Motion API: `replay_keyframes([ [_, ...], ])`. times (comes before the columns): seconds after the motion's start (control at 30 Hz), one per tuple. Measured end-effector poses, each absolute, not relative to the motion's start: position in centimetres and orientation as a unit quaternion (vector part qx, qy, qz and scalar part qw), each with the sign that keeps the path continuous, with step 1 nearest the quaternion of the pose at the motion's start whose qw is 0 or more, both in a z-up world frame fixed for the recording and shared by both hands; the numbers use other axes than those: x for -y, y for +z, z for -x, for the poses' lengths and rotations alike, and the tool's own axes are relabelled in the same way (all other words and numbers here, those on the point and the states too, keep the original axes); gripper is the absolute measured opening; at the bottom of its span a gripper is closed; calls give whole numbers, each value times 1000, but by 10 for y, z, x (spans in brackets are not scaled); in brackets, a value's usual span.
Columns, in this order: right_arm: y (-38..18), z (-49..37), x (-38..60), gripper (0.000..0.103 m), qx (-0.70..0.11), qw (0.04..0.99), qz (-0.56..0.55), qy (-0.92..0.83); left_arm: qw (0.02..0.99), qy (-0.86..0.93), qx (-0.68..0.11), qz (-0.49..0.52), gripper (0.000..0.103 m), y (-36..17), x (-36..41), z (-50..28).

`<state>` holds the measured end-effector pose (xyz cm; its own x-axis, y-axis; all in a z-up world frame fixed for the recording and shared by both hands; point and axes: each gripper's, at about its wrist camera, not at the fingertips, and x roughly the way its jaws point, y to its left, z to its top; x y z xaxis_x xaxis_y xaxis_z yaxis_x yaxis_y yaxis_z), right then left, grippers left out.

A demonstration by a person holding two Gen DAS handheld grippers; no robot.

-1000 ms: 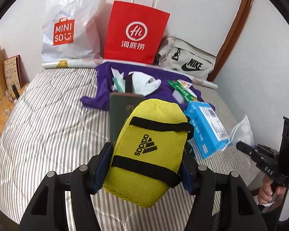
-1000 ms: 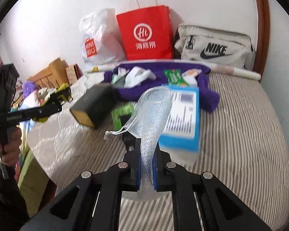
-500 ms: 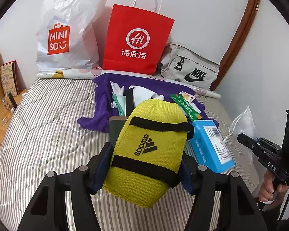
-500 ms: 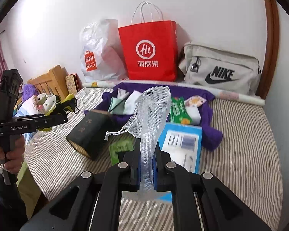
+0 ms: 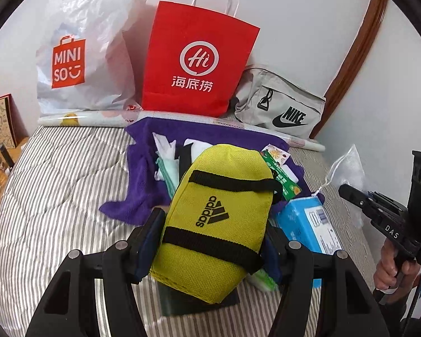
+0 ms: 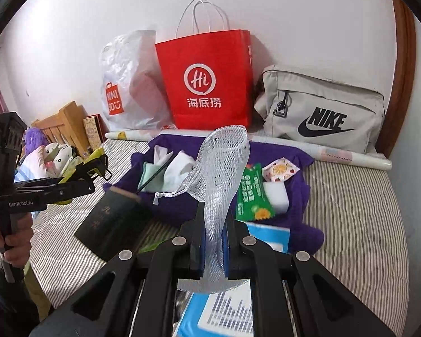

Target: Organize soft objects

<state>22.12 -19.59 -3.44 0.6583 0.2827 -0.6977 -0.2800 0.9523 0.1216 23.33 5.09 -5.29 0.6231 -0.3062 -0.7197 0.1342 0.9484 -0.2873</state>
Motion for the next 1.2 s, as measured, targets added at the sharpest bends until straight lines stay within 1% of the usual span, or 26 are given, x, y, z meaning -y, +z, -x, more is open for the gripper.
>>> replay_keyframes([
  [0.33,-35,-254,196,9,-381,912,-7,153,897,-118,-414,96,61,-54,-47,-263],
  [0.63,-45,-285,196,9,-396,906,-4,149,895,-114,-421,94,61,-61,-44,-292],
  [1.2,-92,-337,188,10,-461,874,8,153,872,-135,-462,94,61,-95,-22,-339],
])
